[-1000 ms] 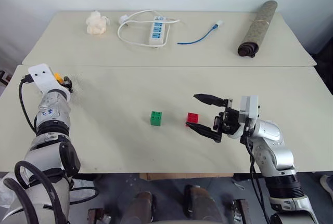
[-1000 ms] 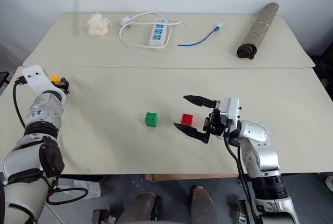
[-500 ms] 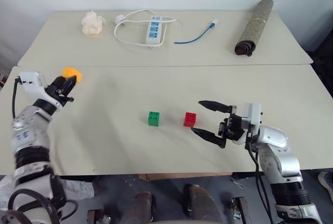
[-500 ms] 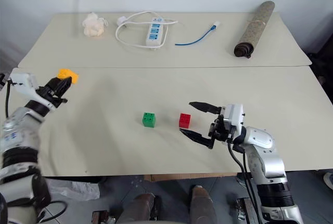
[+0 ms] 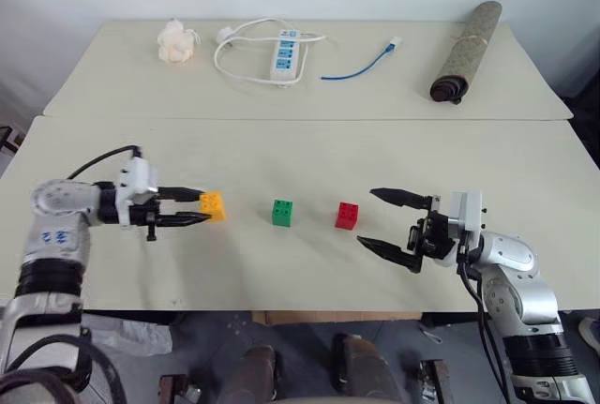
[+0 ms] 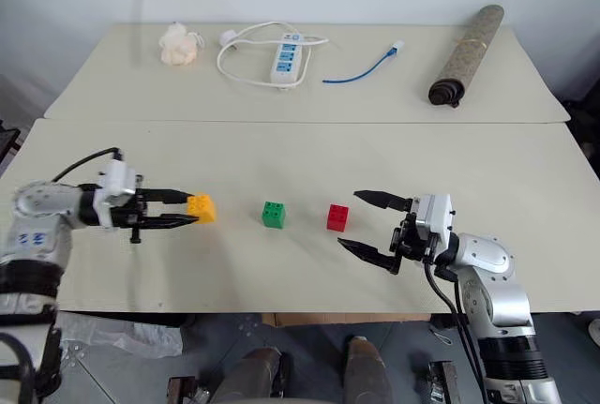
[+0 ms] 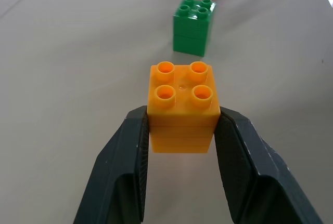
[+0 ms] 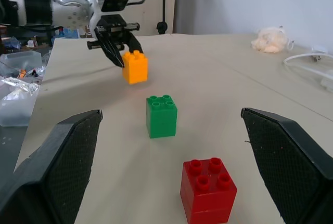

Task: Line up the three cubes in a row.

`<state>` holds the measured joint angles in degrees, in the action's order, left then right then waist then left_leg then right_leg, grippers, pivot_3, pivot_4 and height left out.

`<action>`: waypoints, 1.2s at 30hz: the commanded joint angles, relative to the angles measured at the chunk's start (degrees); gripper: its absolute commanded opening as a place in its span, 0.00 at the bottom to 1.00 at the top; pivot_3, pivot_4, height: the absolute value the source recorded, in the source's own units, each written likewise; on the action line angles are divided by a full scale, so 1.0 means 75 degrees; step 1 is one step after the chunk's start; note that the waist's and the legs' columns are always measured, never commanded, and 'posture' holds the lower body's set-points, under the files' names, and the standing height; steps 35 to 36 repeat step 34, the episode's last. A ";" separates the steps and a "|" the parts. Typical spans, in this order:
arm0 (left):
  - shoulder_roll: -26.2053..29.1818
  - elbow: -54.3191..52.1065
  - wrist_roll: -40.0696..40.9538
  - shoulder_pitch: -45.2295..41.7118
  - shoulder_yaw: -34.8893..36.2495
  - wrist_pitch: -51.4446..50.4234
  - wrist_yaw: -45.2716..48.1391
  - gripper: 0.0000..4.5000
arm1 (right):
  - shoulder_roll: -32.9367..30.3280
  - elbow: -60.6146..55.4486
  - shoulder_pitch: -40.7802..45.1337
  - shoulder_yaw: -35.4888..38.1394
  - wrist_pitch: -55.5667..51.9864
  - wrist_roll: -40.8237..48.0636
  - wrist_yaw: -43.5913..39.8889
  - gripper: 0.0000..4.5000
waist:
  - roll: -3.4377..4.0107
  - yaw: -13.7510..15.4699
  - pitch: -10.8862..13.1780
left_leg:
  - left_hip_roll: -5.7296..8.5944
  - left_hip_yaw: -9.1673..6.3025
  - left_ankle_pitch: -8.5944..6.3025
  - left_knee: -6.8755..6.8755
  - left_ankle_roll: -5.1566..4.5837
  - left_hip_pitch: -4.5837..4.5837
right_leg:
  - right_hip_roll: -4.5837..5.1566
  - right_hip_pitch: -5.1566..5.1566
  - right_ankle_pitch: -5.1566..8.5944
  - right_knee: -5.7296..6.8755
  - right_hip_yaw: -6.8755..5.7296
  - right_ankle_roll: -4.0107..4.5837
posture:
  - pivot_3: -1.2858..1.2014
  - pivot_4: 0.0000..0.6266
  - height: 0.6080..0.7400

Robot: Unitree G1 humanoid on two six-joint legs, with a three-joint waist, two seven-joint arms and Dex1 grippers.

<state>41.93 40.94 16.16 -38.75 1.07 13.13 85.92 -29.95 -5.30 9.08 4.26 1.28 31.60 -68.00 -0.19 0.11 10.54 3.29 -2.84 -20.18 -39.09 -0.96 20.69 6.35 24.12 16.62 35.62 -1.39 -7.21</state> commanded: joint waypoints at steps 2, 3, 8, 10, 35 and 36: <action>-0.0183 0.0813 -0.0202 -0.0571 -0.0117 0.0358 0.0482 0.32 | -0.0197 -0.0395 -0.0329 0.0219 0.0113 0.0083 -0.0072 1.00 | -0.0001 -0.0028 0.0000 | 0.0002 0.0003 -0.0002 0.0000 -0.0004 0.0007 | 0.0000 0.0011 0.0000 0.0003 0.0001 -0.0001 | 0.52 0.24 1.00; -0.0205 0.0936 -0.0261 -0.0642 -0.0189 0.0438 0.0593 0.32 | -0.0217 -0.0445 -0.0383 0.0240 0.0106 0.0089 -0.0044 1.00 | -0.0001 -0.0040 -0.0001 | 0.0002 0.0010 -0.0002 0.0000 -0.0005 0.0019 | 0.0000 0.0026 -0.0001 0.0009 0.0007 -0.0002 | 0.52 0.24 1.00; -0.0270 0.1572 -0.0477 -0.0937 -0.0379 0.0854 0.0728 0.49 | -0.0248 -0.0648 -0.0622 0.0329 0.0102 0.0081 0.0119 1.00 | -0.0001 -0.0042 -0.0001 | -0.0002 0.0019 0.0002 -0.0016 -0.0003 0.0061 | -0.0005 0.0072 -0.0002 0.0025 0.0012 -0.0004 | 0.52 0.24 1.00; -0.0275 0.1761 -0.0514 -0.1006 -0.0394 0.0941 0.0761 0.59 | -0.0229 -0.0698 -0.0675 0.0321 0.0103 0.0066 0.0168 1.00 | -0.0001 -0.0023 0.0000 | -0.0001 0.0018 0.0003 -0.0018 -0.0004 0.0060 | -0.0003 0.0070 -0.0002 0.0027 0.0012 -0.0004 | 0.52 0.24 1.00; 0.1269 -0.3208 0.1080 0.3052 0.2700 -0.1697 -0.1900 1.00 | -0.0876 0.0354 0.1249 0.0158 -0.0083 0.0409 -0.1580 1.00 | 0.0002 -0.0051 0.0001 | -0.0014 -0.0004 0.0006 -0.0017 0.0002 0.0060 | 0.0033 0.0061 -0.0003 0.0019 0.0027 -0.0004 | 0.52 0.24 1.00; 0.1269 -0.3208 0.1080 0.3052 0.2700 -0.1697 -0.1900 1.00 | -0.0876 0.0354 0.1249 0.0158 -0.0083 0.0409 -0.1580 1.00 | 0.0002 -0.0051 0.0001 | -0.0014 -0.0004 0.0006 -0.0017 0.0002 0.0060 | 0.0033 0.0061 -0.0003 0.0019 0.0027 -0.0004 | 0.52 0.24 1.00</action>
